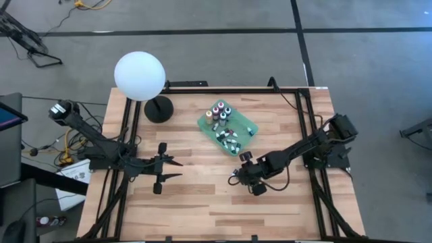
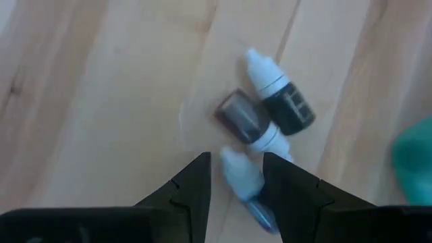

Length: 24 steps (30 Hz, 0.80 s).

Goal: Pick & Place food coloring
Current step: Put the small red food coloring bottle into the green bin

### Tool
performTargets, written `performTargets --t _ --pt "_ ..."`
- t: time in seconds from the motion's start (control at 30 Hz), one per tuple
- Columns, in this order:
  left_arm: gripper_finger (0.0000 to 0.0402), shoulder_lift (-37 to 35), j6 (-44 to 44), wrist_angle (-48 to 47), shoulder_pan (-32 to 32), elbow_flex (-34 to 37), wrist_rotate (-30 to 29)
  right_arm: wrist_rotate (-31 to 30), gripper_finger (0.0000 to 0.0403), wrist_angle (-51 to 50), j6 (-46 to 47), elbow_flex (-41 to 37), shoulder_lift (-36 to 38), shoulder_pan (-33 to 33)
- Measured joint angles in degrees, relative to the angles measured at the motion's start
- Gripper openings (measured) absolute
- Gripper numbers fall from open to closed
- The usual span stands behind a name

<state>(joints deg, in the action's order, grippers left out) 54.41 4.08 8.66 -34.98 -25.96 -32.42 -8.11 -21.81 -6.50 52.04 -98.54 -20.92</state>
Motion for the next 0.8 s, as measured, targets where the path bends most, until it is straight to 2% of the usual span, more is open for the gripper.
performTargets --t 0.3,0.8 --pt "0.0148 0.0 0.2 -0.2 -0.6 0.0 0.0 0.7 0.0127 -1.1 1.2 0.2 -1.8 0.7" --pt "0.0148 0.0 -0.3 -0.1 -0.6 0.0 0.0 0.2 0.0127 -7.6 3.5 0.1 6.0 2.1"
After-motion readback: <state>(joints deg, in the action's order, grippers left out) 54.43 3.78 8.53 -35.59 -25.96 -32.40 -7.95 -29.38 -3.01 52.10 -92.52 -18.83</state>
